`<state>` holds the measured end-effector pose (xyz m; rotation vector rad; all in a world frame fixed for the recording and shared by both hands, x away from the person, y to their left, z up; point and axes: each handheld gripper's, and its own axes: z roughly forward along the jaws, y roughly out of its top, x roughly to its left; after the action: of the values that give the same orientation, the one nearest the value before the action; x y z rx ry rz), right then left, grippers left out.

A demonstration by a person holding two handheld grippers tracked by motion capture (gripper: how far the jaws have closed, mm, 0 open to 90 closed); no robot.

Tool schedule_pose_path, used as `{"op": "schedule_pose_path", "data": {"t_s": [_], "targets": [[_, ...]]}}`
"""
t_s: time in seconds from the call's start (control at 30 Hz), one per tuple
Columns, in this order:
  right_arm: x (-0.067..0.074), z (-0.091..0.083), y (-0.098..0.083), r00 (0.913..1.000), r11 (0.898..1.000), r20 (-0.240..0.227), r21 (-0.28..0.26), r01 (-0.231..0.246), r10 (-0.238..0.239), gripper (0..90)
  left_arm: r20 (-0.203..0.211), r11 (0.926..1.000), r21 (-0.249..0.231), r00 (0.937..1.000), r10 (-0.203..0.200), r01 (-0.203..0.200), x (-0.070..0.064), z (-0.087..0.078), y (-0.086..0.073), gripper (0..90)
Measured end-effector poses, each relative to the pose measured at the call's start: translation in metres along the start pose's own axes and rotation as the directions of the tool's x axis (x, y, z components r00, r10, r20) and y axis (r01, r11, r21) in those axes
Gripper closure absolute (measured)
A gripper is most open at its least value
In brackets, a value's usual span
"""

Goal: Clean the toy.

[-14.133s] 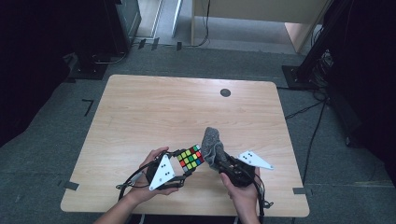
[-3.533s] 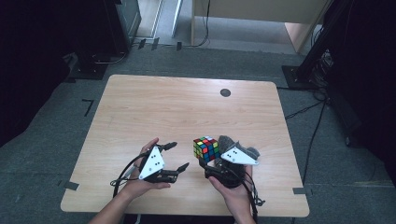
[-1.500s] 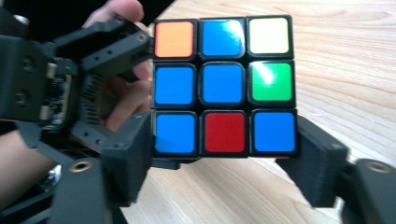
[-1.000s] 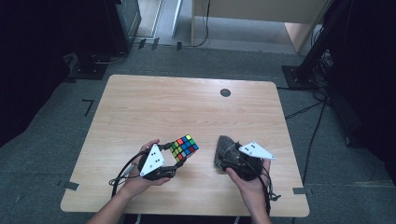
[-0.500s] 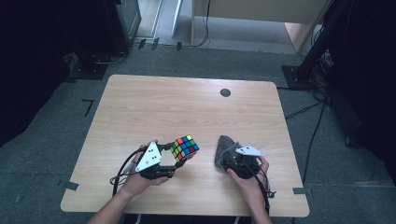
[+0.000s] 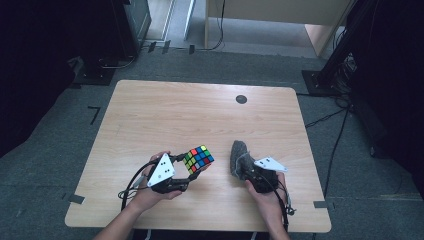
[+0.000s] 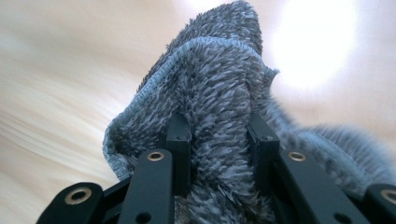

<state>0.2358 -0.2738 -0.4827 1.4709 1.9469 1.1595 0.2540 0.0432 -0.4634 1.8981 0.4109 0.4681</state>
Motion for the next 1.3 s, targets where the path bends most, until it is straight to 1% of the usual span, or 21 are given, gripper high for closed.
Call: {"op": "schedule_pose_path", "data": {"t_s": [0.03,0.1,0.13,0.2,0.3,0.37,0.4,0.47,0.5,0.53,0.6,0.67,0.73,0.8,0.87,0.93,1.0,1.1,1.17,1.23,1.3], "targets": [[0.005,-0.009,0.005,0.9994,0.998,-0.033,-0.057,0.006,-0.008,68.5,-0.005,1.0000,0.008,1.0000,0.006,-0.006,-0.001,0.001,0.000,34.1],[0.020,-0.025,0.015,0.9948,0.986,-0.076,-0.155,0.055,-0.068,68.3,-0.008,0.9995,0.026,0.9998,0.021,-0.020,-0.003,0.004,-0.001,34.1],[0.029,-0.032,0.019,0.9907,0.978,-0.086,-0.190,0.087,-0.105,68.1,-0.002,0.9994,0.028,0.9998,0.022,-0.022,-0.005,0.005,-0.001,34.1],[0.045,-0.043,0.024,0.9824,0.964,-0.124,-0.245,0.106,-0.140,67.9,0.009,0.9987,0.032,0.9992,0.039,-0.039,-0.009,0.006,0.000,34.1],[0.063,-0.050,0.027,0.9630,0.954,-0.222,-0.288,0.086,-0.154,67.2,0.024,0.9967,0.033,0.9970,0.074,-0.074,-0.016,0.007,0.002,34.1],[0.070,-0.049,0.027,0.9493,0.955,-0.273,-0.286,0.076,-0.157,66.6,0.034,0.9946,0.030,0.9945,0.099,-0.100,-0.021,0.008,0.003,34.1],[0.072,-0.047,0.027,0.9462,0.959,-0.284,-0.273,0.076,-0.156,66.4,0.041,0.9936,0.027,0.9933,0.108,-0.109,-0.023,0.007,0.004,34.1],[0.070,-0.042,0.025,0.9499,0.967,-0.284,-0.248,0.060,-0.131,66.4,0.034,0.9917,0.032,0.9918,0.123,-0.125,-0.025,0.007,0.004,34.0],[0.066,-0.040,0.024,0.9525,0.971,-0.283,-0.235,0.044,-0.112,66.5,0.045,0.9929,0.026,0.9924,0.114,-0.116,-0.024,0.007,0.004,34.1],[0.062,-0.037,0.023,0.9593,0.975,-0.265,-0.217,0.040,-0.098,66.5,0.054,0.9940,0.019,0.9928,0.107,-0.108,-0.023,0.006,0.005,34.0],[0.055,-0.033,0.022,0.9784,0.983,-0.189,-0.176,0.050,-0.084,66.5,0.047,0.9949,0.009,0.9938,0.100,-0.101,-0.022,0.005,0.005,34.1],[0.049,-0.033,0.021,0.9861,0.985,-0.154,-0.169,0.035,-0.061,66.5,0.038,0.9953,0.011,0.9947,0.096,-0.096,-0.020,0.005,0.005,34.1],[0.048,-0.038,0.023,0.9839,0.979,-0.169,-0.201,0.021,-0.056,66.4,0.023,0.9943,0.032,0.9946,0.101,-0.102,-0.019,0.007,0.004,34.1],[0.055,-0.044,0.026,0.9771,0.971,-0.191,-0.236,0.047,-0.093,66.0,0.023,0.9936,0.044,0.9944,0.103,-0.104,-0.020,0.008,0.003,34.1],[0.064,-0.047,0.028,0.9698,0.964,-0.200,-0.252,0.087,-0.140,65.7,0.036,0.9949,0.023,0.9946,0.098,-0.099,-0.021,0.007,0.004,34.1],[0.069,-0.044,0.026,0.9670,0.967,-0.203,-0.233,0.105,-0.154,65.5,0.049,0.9960,0.002,0.9948,0.089,-0.089,-0.022,0.004,0.008,34.1],[0.065,-0.040,0.024,0.9699,0.971,-0.206,-0.227,0.082,-0.130,65.5,0.048,0.9956,0.001,0.9944,0.094,-0.094,-0.022,0.003,0.008,34.1],[0.058,-0.035,0.022,0.9832,0.981,-0.147,-0.178,0.081,-0.108,65.7,0.045,0.9965,-0.007,0.9954,0.084,-0.084,-0.020,0.002,0.008,34.1],[0.055,-0.037,0.022,0.9874,0.980,-0.125,-0.183,0.074,-0.097,65.7,0.029,0.9962,0.008,0.9959,0.086,-0.086,-0.019,0.003,0.008,34.1],[0.057,-0.043,0.025,0.9852,0.971,-0.120,-0.222,0.093,-0.122,65.7,0.002,0.9944,0.045,0.9954,0.096,-0.096,-0.019,0.007,0.006,34.1],[0.067,-0.048,0.028,0.9749,0.955,-0.119,-0.256,0.153,-0.188,65.6,-0.021,0.9915,0.087,0.9948,0.100,-0.098,-0.020,0.012,0.004,34.1]]}}
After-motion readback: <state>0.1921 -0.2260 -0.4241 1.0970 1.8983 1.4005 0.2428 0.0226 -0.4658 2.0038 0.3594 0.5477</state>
